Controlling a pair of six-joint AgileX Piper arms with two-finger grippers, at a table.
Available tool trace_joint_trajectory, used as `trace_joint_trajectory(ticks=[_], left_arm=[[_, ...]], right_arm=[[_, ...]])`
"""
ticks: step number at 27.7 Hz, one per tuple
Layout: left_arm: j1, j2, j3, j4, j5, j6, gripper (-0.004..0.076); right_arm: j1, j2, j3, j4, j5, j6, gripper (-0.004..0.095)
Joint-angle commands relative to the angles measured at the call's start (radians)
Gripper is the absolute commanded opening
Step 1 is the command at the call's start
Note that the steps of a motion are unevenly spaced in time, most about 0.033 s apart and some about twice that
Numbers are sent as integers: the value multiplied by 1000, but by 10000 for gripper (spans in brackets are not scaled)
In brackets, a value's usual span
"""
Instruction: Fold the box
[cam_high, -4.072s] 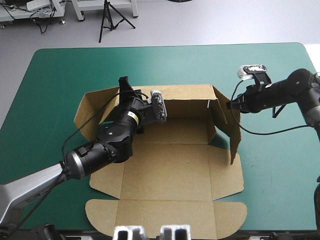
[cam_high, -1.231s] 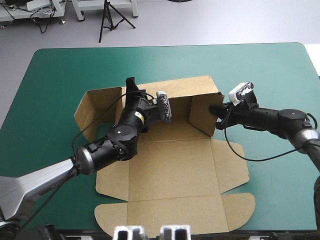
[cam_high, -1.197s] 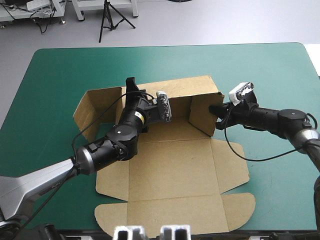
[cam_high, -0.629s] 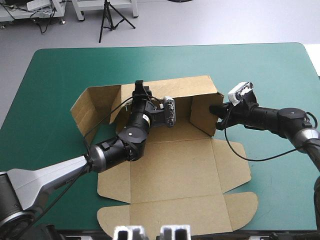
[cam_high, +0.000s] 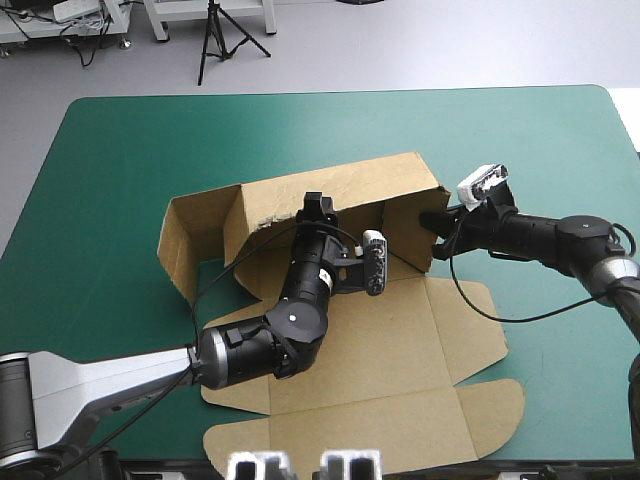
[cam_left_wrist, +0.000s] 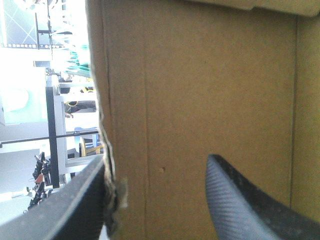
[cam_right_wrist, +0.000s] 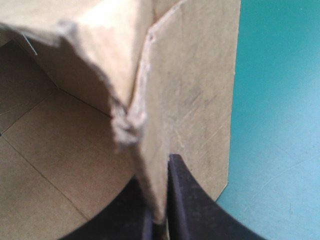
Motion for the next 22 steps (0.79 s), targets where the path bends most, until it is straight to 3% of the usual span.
trace_joint_trajectory(ticks=[1, 6, 8, 12, 22], left_arm=[[-51, -67, -22, 59, 28, -59, 405], [-167, -142, -22, 156, 30, -193, 351], [-194, -167, -22, 169, 30, -213, 274], [-211, -209, -24, 172, 30, -213, 13], [-156, -307, -52, 228, 60, -297, -5]], right_arm=[[2, -22, -17, -3, 40, 19, 2], [2, -22, -17, -3, 18, 25, 2], [2, -22, -17, -3, 13, 25, 2], [2, -22, -17, -3, 7, 27, 2], [2, -42, -19, -5, -4, 64, 2]])
